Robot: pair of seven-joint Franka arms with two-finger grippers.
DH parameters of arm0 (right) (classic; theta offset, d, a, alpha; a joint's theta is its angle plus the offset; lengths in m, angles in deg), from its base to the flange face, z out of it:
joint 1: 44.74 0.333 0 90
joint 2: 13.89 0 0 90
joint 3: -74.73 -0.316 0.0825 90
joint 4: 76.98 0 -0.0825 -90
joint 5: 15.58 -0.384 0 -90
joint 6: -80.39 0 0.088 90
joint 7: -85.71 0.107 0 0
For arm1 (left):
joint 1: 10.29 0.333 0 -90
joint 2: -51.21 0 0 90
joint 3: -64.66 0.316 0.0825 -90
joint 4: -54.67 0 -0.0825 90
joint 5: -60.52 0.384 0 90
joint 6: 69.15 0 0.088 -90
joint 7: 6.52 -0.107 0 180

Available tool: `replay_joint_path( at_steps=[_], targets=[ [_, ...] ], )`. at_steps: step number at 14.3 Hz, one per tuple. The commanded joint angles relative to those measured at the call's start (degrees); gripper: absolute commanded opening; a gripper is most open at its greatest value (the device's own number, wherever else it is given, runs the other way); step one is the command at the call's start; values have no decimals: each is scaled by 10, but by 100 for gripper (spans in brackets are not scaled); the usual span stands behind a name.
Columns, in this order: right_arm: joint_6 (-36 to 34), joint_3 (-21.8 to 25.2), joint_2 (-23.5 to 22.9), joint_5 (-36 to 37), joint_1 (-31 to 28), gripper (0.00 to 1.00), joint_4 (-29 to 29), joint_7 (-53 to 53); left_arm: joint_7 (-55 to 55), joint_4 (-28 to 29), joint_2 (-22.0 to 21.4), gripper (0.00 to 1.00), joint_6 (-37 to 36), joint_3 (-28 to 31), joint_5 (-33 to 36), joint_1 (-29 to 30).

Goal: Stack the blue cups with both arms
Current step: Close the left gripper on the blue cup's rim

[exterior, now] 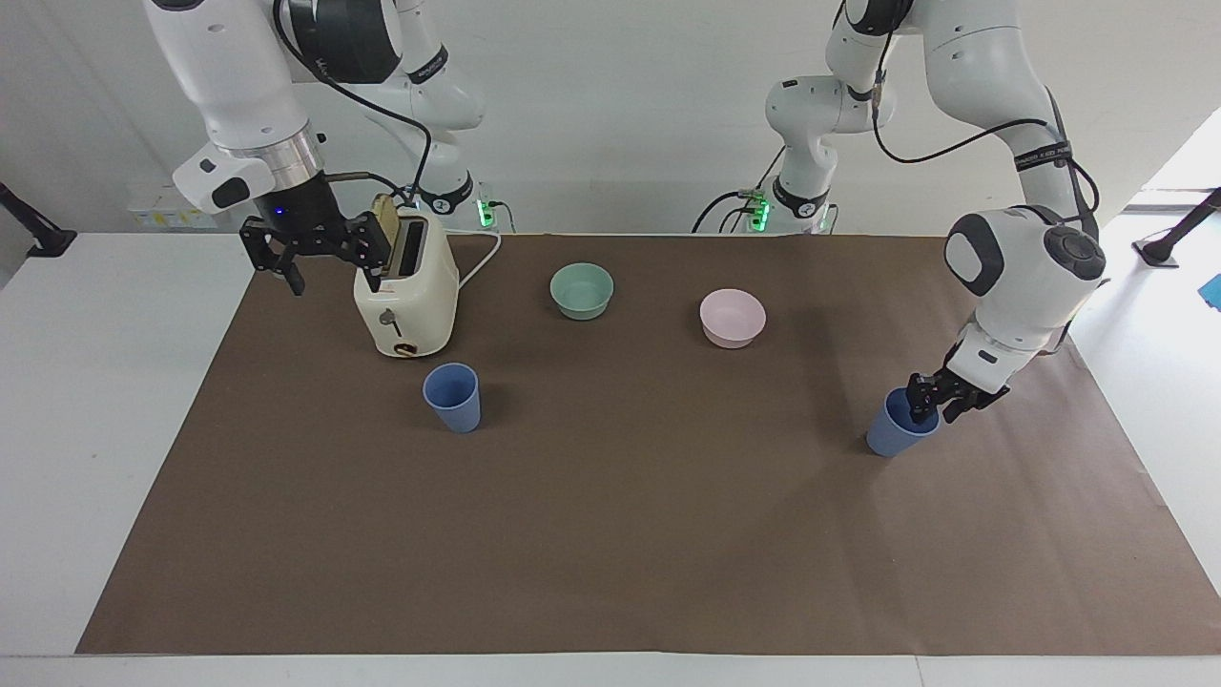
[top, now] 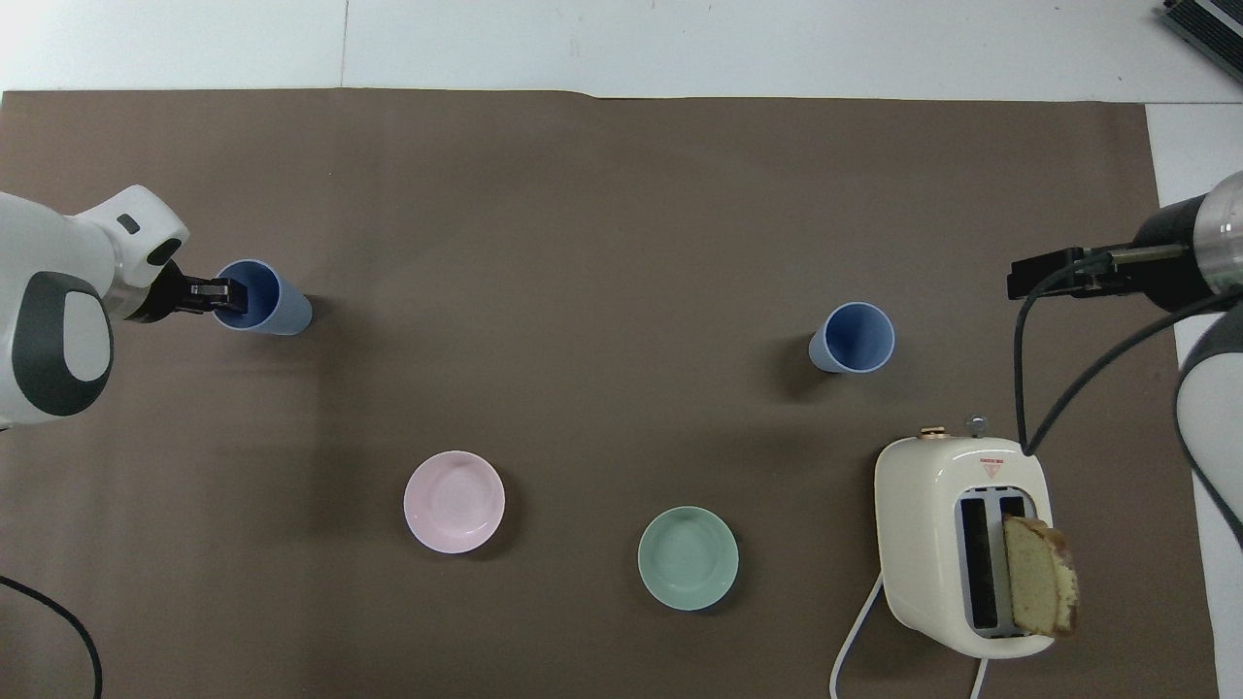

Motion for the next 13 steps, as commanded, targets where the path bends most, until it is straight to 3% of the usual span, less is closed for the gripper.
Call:
replay_joint_path(
  at_steps=[1, 9, 13],
  targets=[
    [0, -3, 12, 6, -8, 100, 12, -14, 5, 18, -14, 1, 12, 4, -7, -9],
    [-1, -3, 13, 6, -8, 100, 13, -14, 7, -1, -18, 0, -4, 0, -7, -14],
    [-1, -3, 12, 5, -14, 100, 12, -14, 4, -9, -46, 0, -31, -1, -6, -21]
  ],
)
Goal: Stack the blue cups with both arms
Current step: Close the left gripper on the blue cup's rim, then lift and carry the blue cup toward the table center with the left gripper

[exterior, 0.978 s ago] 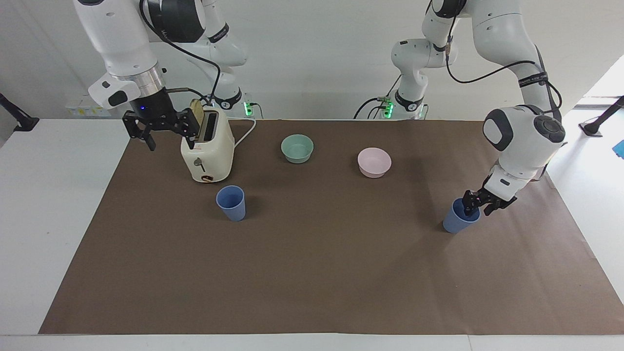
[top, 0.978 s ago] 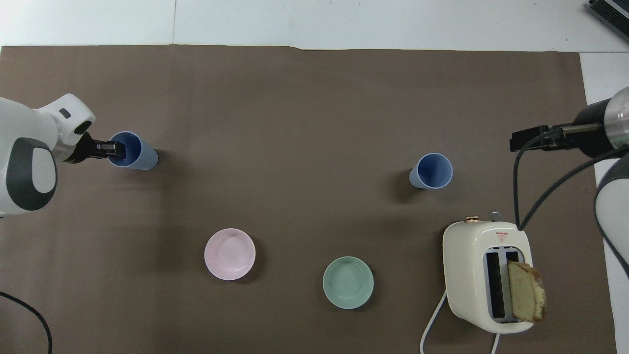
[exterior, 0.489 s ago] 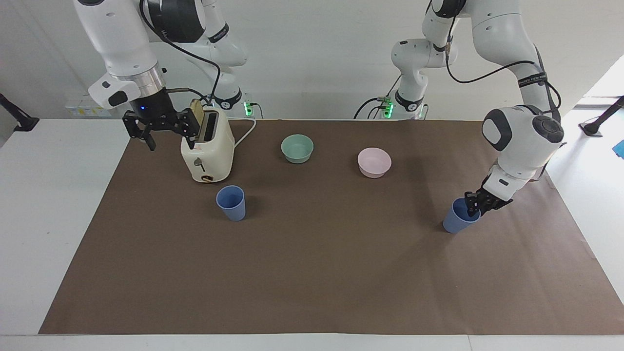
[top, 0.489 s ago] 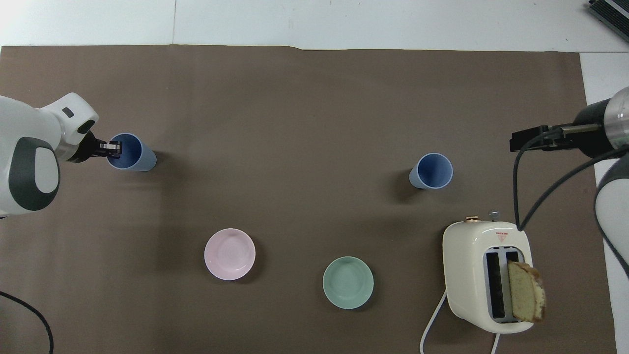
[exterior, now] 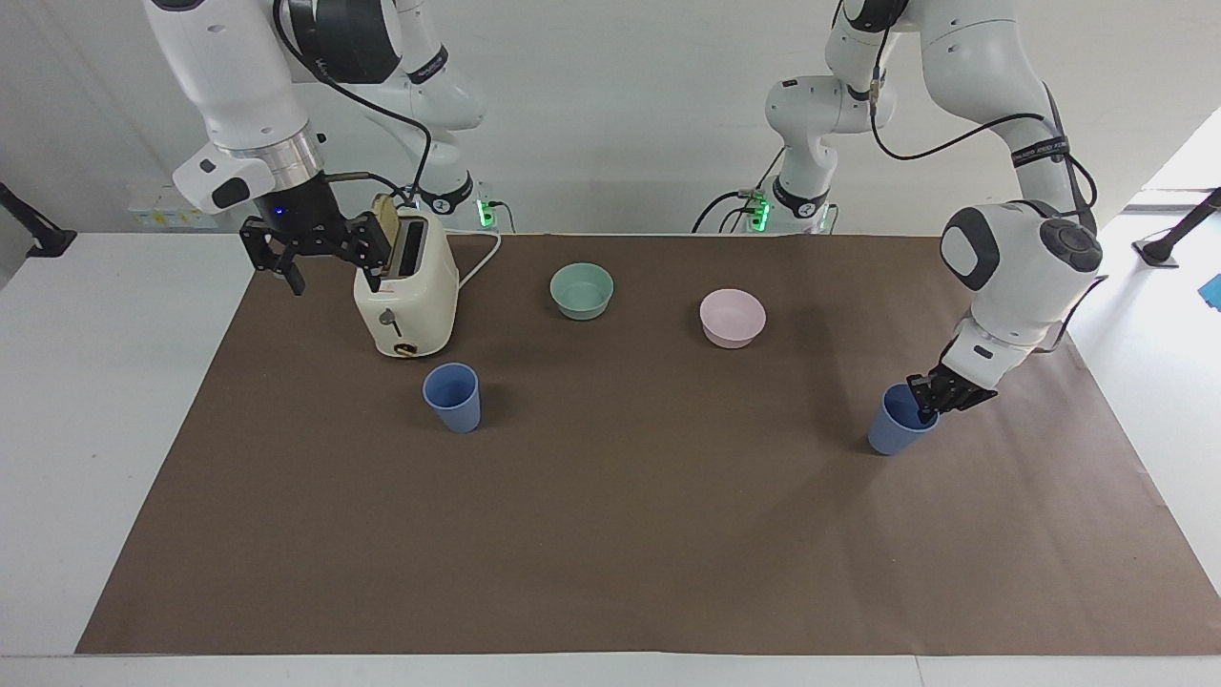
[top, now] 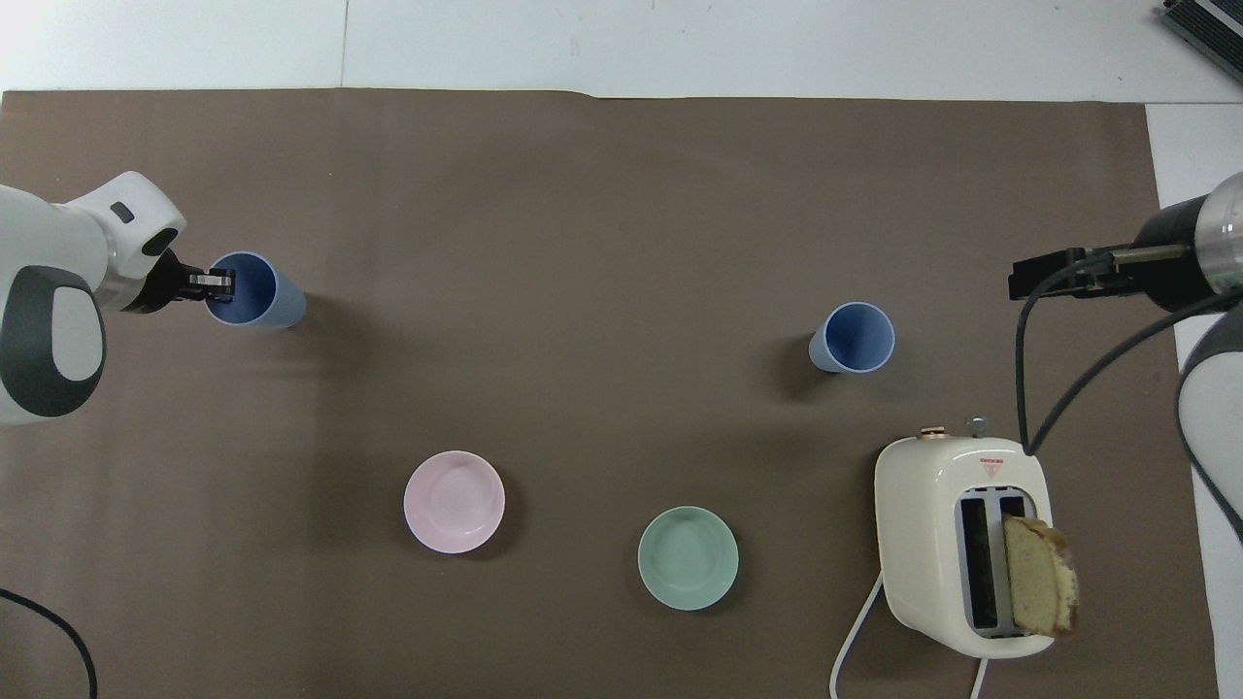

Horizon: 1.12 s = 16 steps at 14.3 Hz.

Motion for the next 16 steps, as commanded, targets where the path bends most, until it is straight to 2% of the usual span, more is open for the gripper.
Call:
replay_joint_path(
  at_steps=[1, 4, 10, 13, 16],
  targets=[
    [0, -4, 12, 5, -12, 100, 13, -13, 3, 1, -23, 0, -22, 6, -2, -24],
    [0, -4, 12, 4, -17, 100, 13, -13, 36, 3, -23, 0, -14, 6, 2, -63],
    [-1, -4, 12, 4, -17, 100, 13, -14, 220, 3, -16, 0, 19, 6, 4, -195],
    [0, -4, 12, 5, -17, 100, 13, -19, 273, 4, -9, 0, 34, 6, 4, -249],
    [2, -4, 13, 4, -17, 100, 14, -20, 345, 4, 15, 0, 73, 7, 4, -299]
  ],
)
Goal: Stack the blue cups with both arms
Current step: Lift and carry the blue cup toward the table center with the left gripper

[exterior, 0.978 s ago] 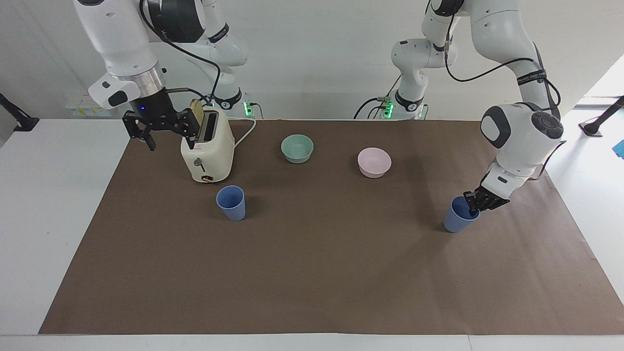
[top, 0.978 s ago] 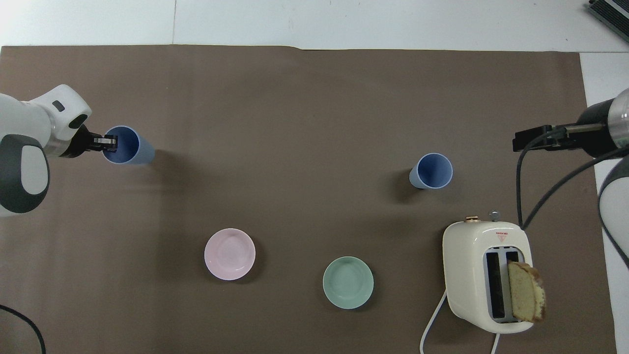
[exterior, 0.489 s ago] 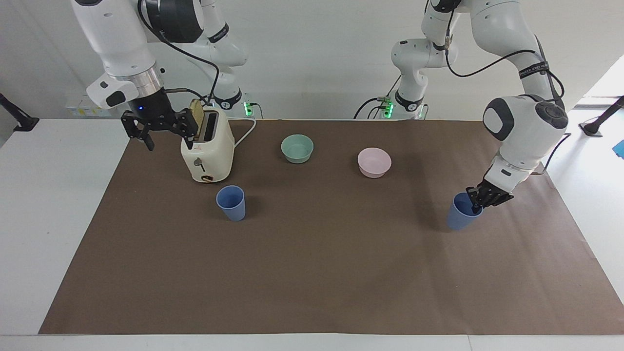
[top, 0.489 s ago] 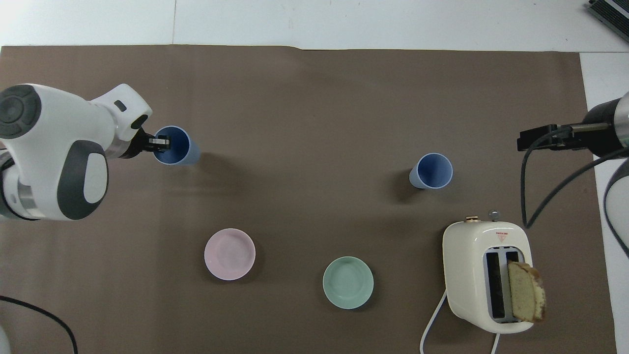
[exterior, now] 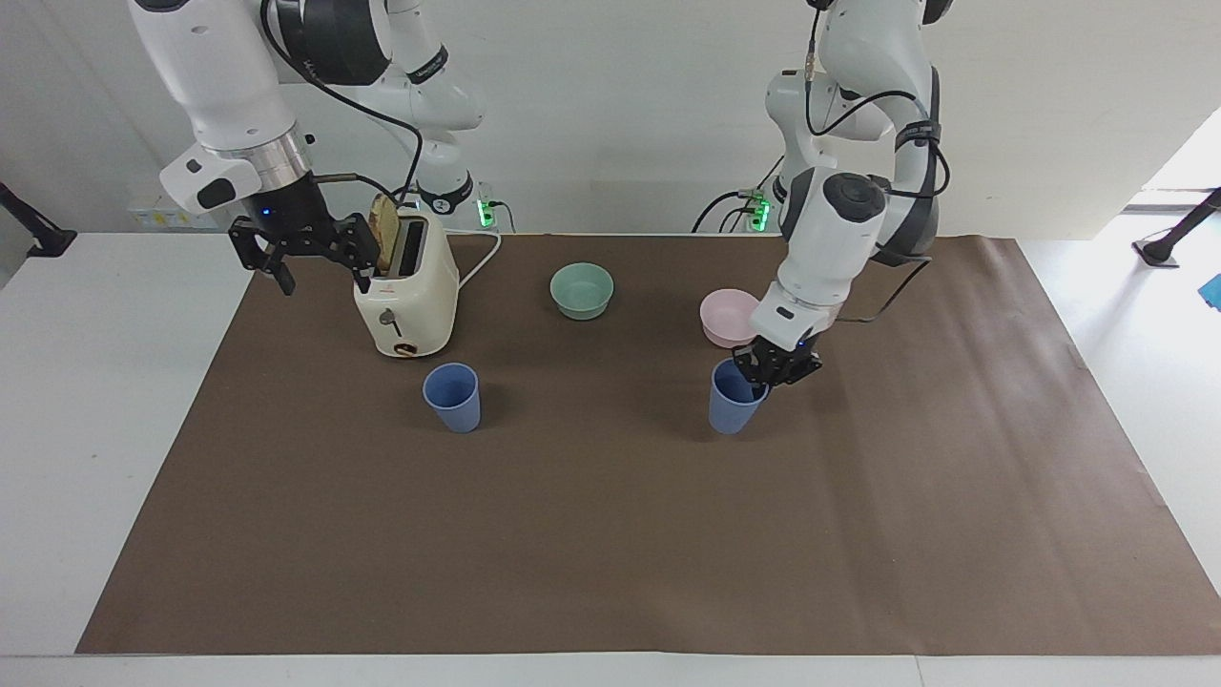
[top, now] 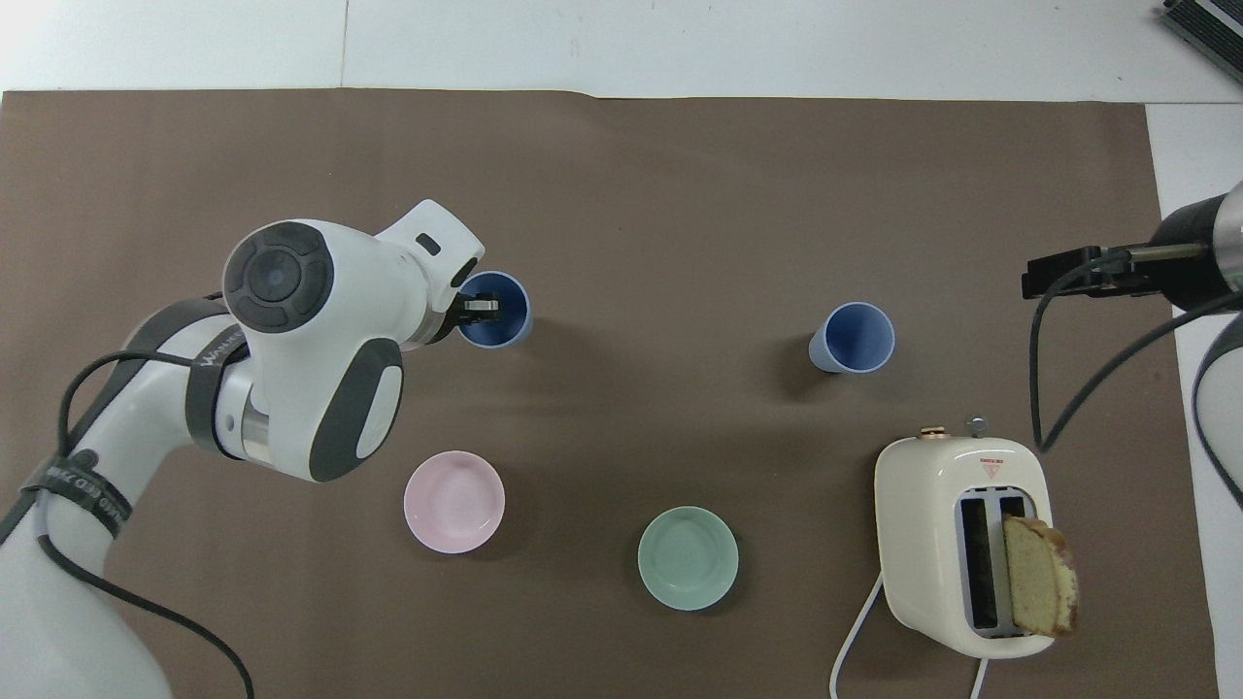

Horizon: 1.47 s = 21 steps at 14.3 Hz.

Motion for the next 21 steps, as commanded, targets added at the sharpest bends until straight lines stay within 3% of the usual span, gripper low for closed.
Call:
replay_joint_path(
  at_steps=[1, 8, 9, 10, 12, 14, 15, 17, 21],
  targets=[
    [2, -4, 13, 4, -7, 100, 13, -17, 54, 3, 17, 0, 29, 11, 5, -41],
    [5, -4, 12, -3, -16, 100, 23, -17, 74, 15, 24, 1, 16, 9, 6, -71],
    [5, -4, 12, -3, -16, 100, 23, -17, 74, 19, 21, 15, 11, 9, 6, -77],
    [8, -4, 11, -3, -17, 100, 23, -17, 74, 19, 21, 36, 7, 9, 6, -78],
    [11, -4, 8, -5, -13, 100, 24, -14, 72, 12, 22, 60, -5, 9, 6, -78],
    [19, -5, -3, -8, -11, 100, 27, -13, 72, 11, 19, 94, -15, 11, 6, -74],
    [33, -5, -7, -12, -8, 100, 36, -13, 72, 9, 11, 100, -21, 12, 6, -71],
    [70, -5, -14, -13, -5, 100, 58, -12, 68, 0, -3, 100, -43, 18, 6, -68],
    [101, -6, -57, -12, 12, 100, 83, -12, 19, 0, -81, 100, -114, 21, 7, -14]
  ],
)
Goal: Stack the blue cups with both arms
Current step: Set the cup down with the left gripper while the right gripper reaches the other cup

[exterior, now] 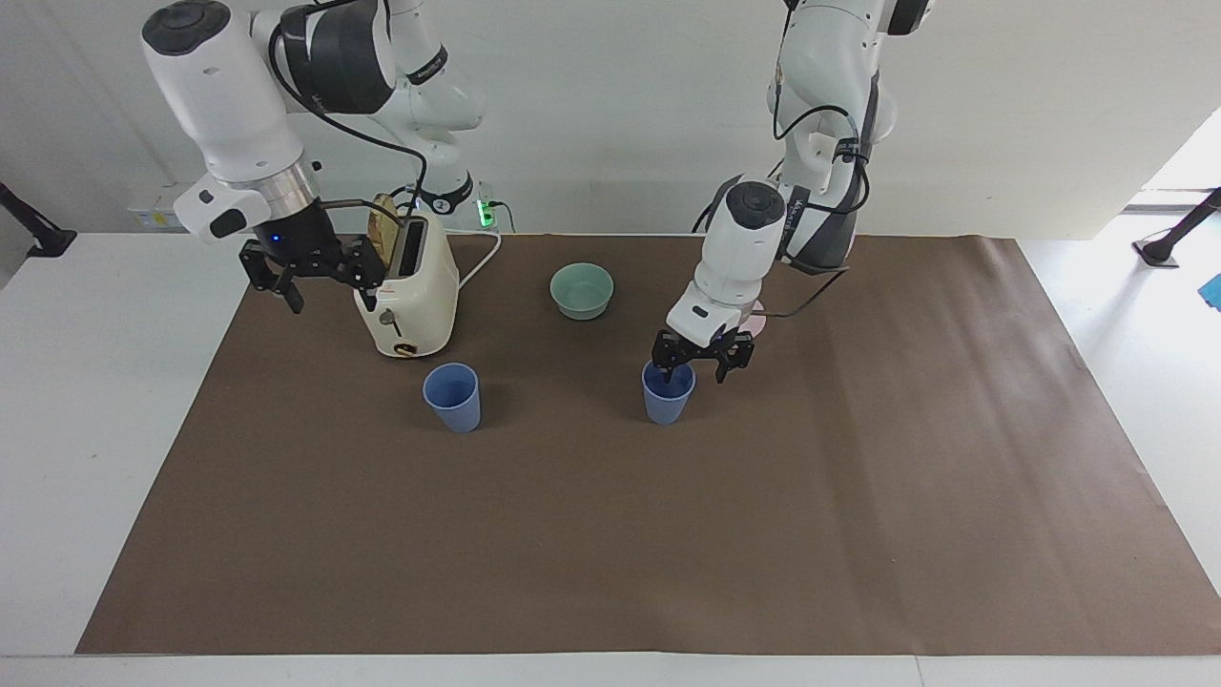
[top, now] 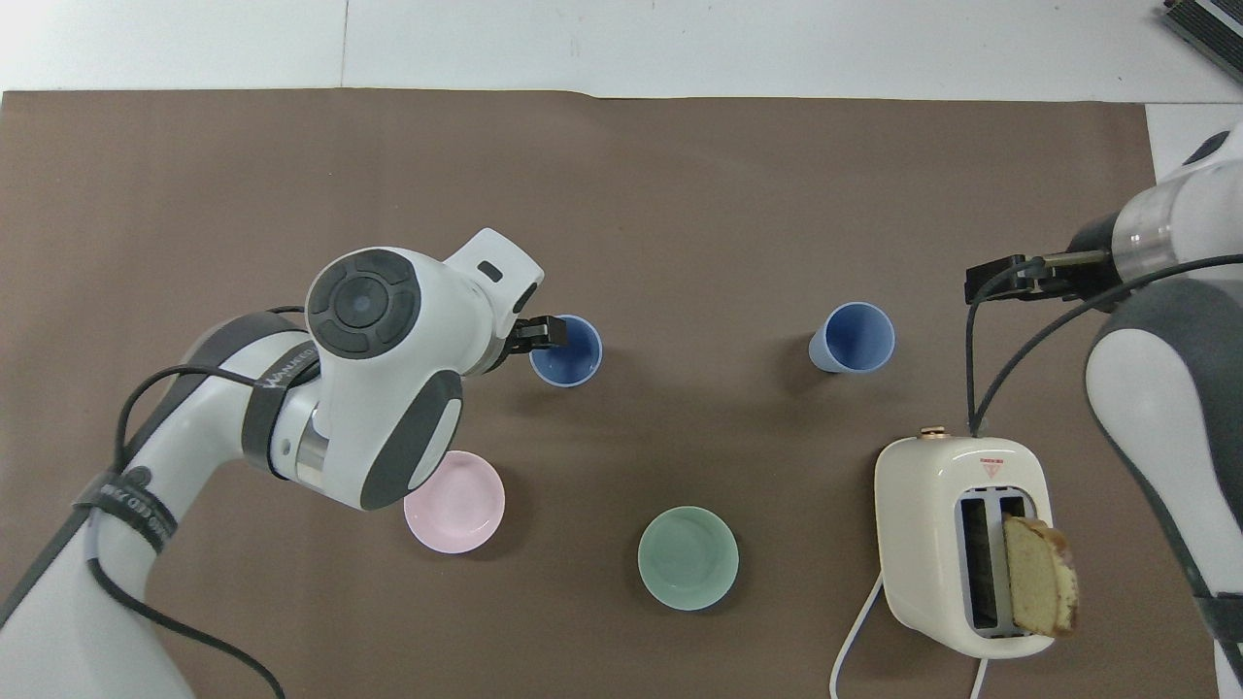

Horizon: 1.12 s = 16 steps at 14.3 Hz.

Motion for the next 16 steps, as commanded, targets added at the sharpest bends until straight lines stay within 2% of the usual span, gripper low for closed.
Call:
replay_joint_path(
  at_steps=[1, 4, 7, 12, 13, 14, 15, 16],
  targets=[
    [46, -1, -22, -7, 11, 100, 38, -11, -54, 8, -72, 100, -65, -1, 6, 48],
    [111, 0, -26, -7, 20, 100, 93, -10, -151, -8, -109, 100, -134, -1, 7, 113],
    [147, 0, -35, -7, 20, 100, 131, -11, -219, -67, -108, 100, -218, -1, 7, 173],
    [194, 0, -64, -7, 32, 100, 152, -15, -318, -152, -100, 100, -314, -1, 8, 249],
    [196, 0, -64, -7, 32, 95, 152, -21, -325, -164, -99, 100, -326, -1, 9, 262],
    [196, 0, -64, -7, 32, 59, 152, -21, -328, -173, -98, 100, -330, -1, 10, 267],
    [196, 0, -64, -7, 32, 29, 152, -21, -329, -180, -96, 100, -331, -1, 18, 269],
    [196, -1, -64, -7, 32, 4, 152, -23, -329, -184, -94, 100, -332, -1, 30, 269]
  ],
)
